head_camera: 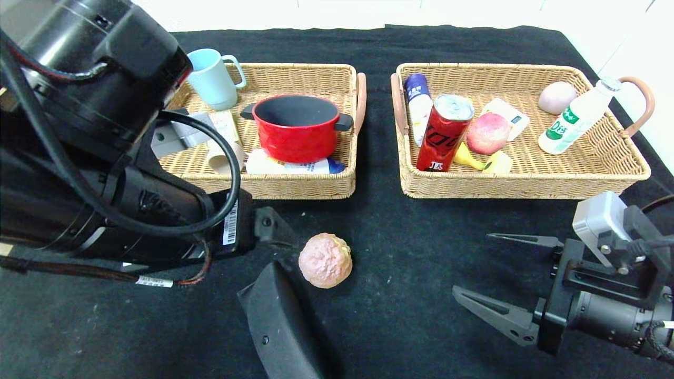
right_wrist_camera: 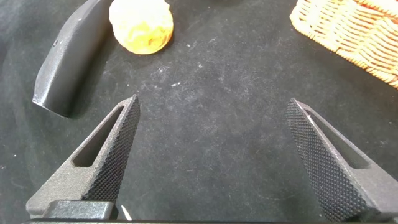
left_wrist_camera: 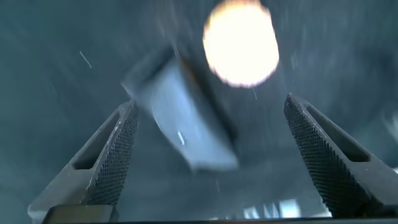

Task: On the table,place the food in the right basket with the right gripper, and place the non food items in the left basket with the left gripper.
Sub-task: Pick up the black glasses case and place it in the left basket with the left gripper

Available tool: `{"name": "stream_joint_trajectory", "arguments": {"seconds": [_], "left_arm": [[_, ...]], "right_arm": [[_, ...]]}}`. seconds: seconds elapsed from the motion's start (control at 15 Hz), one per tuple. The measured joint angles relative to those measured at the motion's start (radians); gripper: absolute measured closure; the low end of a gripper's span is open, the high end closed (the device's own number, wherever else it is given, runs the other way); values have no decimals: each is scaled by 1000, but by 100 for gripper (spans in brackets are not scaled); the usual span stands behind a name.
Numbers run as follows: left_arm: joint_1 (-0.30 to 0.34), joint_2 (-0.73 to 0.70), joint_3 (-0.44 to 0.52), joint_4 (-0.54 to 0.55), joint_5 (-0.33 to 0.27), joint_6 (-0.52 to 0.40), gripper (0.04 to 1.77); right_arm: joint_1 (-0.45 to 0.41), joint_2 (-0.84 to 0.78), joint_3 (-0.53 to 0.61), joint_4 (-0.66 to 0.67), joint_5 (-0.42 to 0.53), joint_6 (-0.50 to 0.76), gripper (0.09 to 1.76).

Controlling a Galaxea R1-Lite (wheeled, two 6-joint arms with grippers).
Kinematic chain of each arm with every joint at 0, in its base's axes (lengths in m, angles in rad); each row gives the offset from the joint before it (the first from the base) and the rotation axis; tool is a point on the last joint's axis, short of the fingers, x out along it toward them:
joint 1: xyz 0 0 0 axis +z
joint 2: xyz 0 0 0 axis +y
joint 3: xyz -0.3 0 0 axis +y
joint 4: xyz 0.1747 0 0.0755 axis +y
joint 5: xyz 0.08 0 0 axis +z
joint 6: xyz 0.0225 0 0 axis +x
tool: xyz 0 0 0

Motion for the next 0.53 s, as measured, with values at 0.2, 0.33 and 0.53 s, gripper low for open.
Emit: {"name": "stream_joint_trajectory", "arguments": {"seconds": [0.2, 0.33, 0.53], "left_arm": [[-11, 10, 41, 12, -53, -29, 11], [-13, 23, 86, 10, -47, -54, 11], [-11, 41, 134, 17, -36, -105, 10]], "right_arm": [[1, 1, 1, 0, 0, 0, 14], [2, 1, 1, 0, 0, 0, 14], [2, 4, 1, 0, 0, -1, 14]]}}
